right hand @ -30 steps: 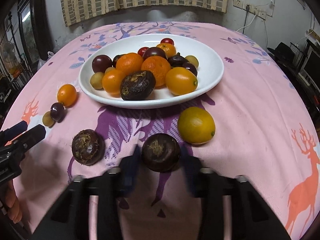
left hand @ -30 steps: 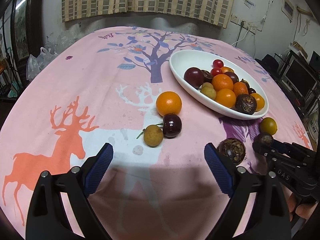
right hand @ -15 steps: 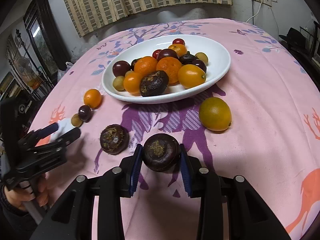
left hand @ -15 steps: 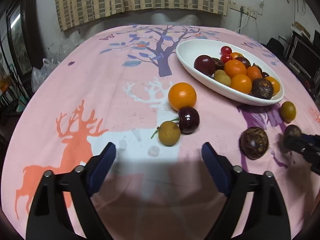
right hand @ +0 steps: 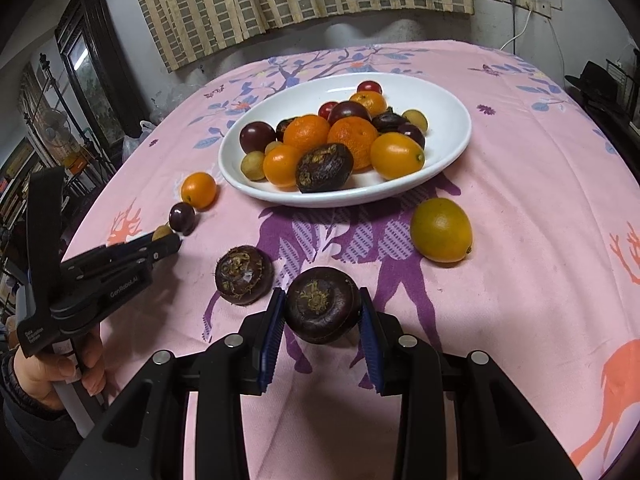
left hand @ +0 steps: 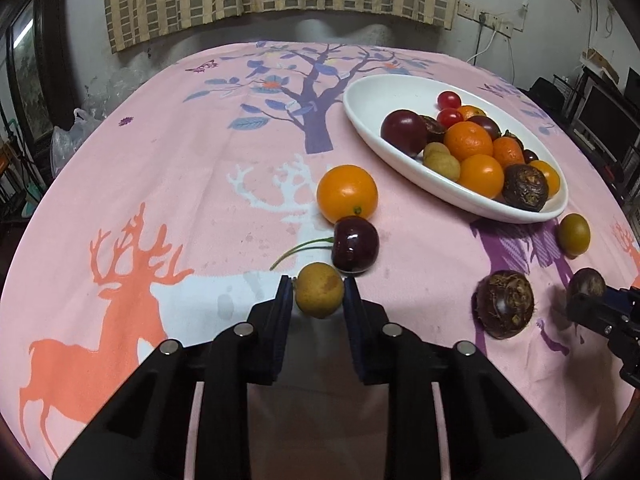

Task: Organize fruits
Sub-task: 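Carry both fruits over the white plate and release them, then grasp a dark brown round fruit with the right tool while the left tool grasps a stemmed dark red cherry, then move both fruits over the white plate and open both tools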

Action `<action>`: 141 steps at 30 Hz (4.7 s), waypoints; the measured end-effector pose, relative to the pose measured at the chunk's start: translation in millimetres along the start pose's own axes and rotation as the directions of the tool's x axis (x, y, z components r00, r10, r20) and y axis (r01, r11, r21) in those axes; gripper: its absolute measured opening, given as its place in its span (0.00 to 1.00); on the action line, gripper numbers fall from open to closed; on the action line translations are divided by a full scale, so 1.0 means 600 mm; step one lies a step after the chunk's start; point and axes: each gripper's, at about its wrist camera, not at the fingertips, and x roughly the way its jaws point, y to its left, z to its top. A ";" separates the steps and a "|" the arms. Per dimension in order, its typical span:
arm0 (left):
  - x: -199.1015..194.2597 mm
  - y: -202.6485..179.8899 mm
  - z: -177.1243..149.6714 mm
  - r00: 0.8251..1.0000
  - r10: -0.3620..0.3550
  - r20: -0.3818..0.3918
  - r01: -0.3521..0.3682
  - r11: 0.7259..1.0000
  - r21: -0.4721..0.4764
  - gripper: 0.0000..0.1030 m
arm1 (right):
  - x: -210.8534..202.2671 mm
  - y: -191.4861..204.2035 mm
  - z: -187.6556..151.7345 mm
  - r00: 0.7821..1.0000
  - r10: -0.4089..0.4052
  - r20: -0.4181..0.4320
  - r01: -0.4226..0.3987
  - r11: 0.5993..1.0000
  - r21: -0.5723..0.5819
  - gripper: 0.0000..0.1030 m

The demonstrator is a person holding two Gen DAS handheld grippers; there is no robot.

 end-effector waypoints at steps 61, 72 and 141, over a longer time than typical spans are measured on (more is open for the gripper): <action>-0.059 -0.046 0.121 0.983 -0.145 0.117 0.144 0.989 0.014 0.75 | -0.019 -0.095 0.131 0.987 -0.009 0.159 -0.005 0.996 0.089 0.57; -0.082 -0.005 0.021 0.990 -0.108 0.094 0.108 0.994 0.005 0.79 | -0.037 -0.072 0.027 0.995 -0.059 0.083 0.055 0.997 0.058 0.57; -0.004 -0.107 0.176 0.983 -0.173 0.065 0.171 0.985 0.035 0.26 | -0.004 -0.007 0.151 0.982 -0.031 0.184 0.046 0.996 -0.076 0.42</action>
